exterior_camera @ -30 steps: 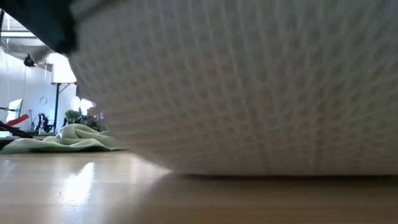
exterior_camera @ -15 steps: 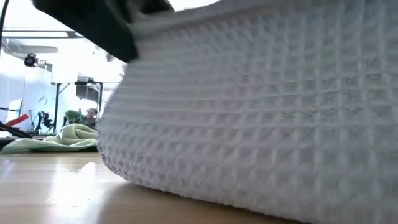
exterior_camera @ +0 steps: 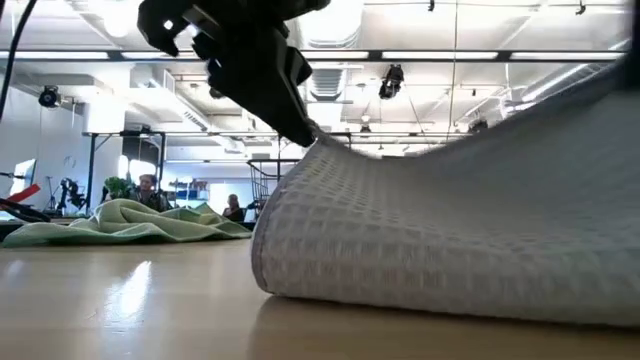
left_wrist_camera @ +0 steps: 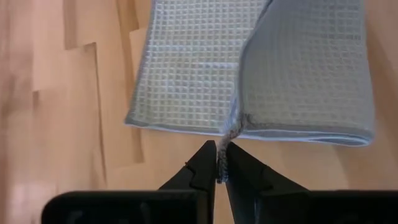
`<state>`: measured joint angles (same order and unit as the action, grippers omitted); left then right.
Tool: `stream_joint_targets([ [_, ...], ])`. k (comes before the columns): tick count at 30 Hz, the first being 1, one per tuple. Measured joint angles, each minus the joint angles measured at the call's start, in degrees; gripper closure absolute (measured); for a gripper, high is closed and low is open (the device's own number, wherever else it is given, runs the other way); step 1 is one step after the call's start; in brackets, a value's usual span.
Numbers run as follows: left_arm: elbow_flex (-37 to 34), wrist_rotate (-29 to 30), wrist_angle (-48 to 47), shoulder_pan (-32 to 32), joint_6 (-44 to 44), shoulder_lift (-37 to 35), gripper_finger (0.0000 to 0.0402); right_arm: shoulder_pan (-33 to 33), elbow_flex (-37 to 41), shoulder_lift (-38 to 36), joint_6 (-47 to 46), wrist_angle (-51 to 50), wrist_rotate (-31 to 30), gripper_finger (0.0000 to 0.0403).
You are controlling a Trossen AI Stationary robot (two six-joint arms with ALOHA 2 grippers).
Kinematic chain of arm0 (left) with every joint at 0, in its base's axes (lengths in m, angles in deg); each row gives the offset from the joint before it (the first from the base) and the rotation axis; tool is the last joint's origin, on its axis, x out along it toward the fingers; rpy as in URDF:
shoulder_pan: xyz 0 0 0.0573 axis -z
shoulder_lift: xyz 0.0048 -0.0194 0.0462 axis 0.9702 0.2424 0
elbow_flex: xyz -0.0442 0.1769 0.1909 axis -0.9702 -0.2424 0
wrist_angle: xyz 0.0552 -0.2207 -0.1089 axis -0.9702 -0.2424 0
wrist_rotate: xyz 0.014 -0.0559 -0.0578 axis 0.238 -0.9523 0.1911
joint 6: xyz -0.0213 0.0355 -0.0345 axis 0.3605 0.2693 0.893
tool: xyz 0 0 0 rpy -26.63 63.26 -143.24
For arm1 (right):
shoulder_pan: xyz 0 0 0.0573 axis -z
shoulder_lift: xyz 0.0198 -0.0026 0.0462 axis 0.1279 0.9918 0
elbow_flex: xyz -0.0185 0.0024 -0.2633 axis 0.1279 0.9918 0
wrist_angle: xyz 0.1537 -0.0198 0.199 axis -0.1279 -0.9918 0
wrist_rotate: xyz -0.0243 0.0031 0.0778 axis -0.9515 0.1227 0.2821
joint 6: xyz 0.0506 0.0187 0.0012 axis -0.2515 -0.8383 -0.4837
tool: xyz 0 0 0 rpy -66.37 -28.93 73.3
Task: Fold microfiber towels
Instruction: Fold the gray microfiber cloth
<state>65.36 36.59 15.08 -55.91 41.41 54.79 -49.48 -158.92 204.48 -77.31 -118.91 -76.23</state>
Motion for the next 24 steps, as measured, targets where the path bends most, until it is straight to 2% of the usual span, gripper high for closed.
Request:
stream_joint_targets([
  [5, 0.02, 0.52, 0.09, -2.25, -4.31, -0.01, 0.0387, 4.38, 5.16, -0.91, 0.7, -3.45, -2.06, 0.0394],
  [12, -0.01, 0.88, 0.12, -6.12, -4.61, 0.0, 0.0387, 8.48, 12.5, -4.03, -0.88, -4.03, 3.06, 0.0394],
  [24, -0.07, 1.45, 0.07, -8.85, -5.05, 0.01, 0.0387, 11.51, 19.41, -4.09, -1.27, -1.77, 4.54, 0.0394],
])
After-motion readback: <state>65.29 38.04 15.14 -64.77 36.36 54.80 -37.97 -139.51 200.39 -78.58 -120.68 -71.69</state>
